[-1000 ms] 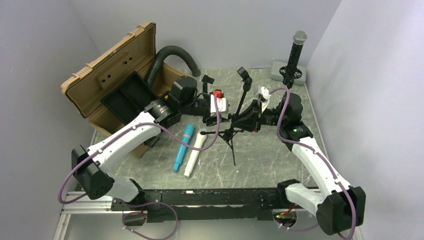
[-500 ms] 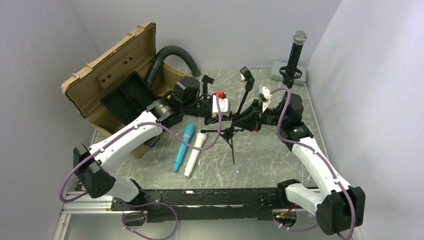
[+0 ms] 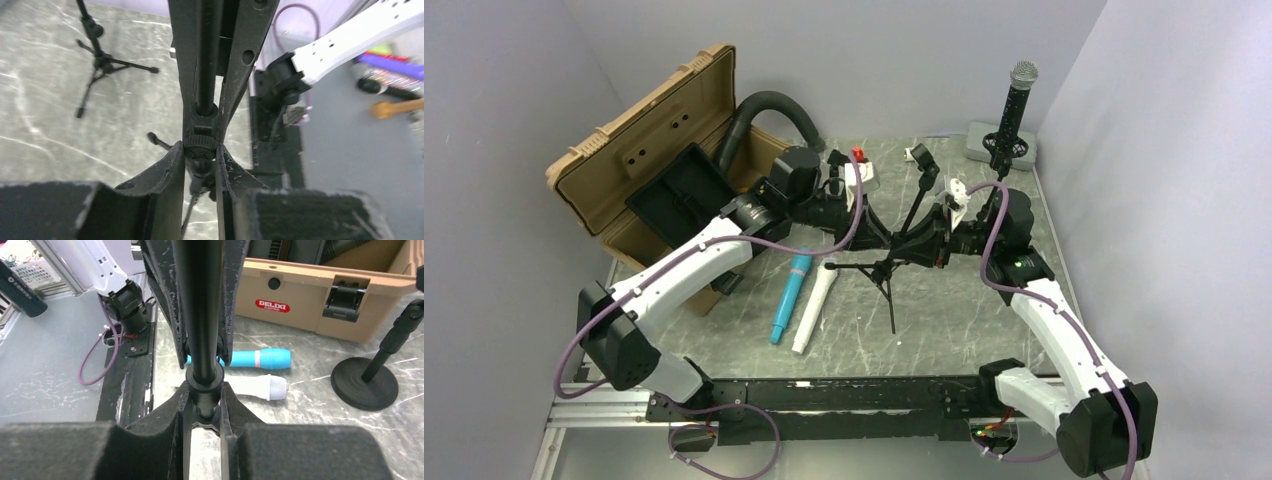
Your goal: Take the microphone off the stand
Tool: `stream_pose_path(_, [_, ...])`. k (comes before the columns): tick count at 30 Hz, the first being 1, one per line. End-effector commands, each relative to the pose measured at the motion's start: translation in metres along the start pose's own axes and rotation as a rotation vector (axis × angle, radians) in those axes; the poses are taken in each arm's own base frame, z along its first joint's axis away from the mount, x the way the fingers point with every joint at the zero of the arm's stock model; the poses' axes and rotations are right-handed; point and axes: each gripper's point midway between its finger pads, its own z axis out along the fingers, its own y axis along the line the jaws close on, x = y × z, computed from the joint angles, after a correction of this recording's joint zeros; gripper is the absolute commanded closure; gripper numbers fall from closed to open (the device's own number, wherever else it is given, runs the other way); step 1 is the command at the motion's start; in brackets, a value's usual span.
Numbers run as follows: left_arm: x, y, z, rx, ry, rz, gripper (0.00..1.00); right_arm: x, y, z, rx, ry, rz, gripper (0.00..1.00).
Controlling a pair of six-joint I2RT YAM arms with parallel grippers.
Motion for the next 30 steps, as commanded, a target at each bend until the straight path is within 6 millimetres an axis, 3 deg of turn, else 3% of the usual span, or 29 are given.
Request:
stream_pose_path(1, [-0.006,-0.056,0.004,0.313,-0.035,-0.330,0.81,-0.015,-0.006,-0.001,0.030,-0.024,-0.111,1.00])
stream_pose_path(3, [-0.010,-0.056,0.001,0.335,-0.071,-0.364,0.59,-0.014,-0.007,-0.001,0.034,-0.022,-0.111,1.00])
stream_pose_path(7, [-0.015,-0.044,-0.007,0.272,-0.074,-0.317,0.35,-0.014,-0.007,-0.002,0.037,-0.022,-0.106,1.00])
stream_pose_path(13, [-0.019,-0.008,-0.023,0.013,-0.022,0.055,0.22,-0.014,-0.009,-0.001,0.036,-0.025,-0.100,1.00])
stream_pose_path(17, [-0.026,0.008,-0.036,-0.135,-0.019,0.269,0.08,-0.015,-0.009,-0.001,0.036,-0.026,-0.100,1.00])
stream_pose_path(24, [-0.030,0.021,-0.029,-0.193,0.003,0.462,0.13,-0.015,-0.010,-0.001,0.034,-0.027,-0.092,1.00])
stream_pose_path(30, [-0.033,0.022,-0.014,-0.177,0.020,0.543,0.35,-0.013,-0.011,-0.001,0.038,-0.028,-0.091,1.00])
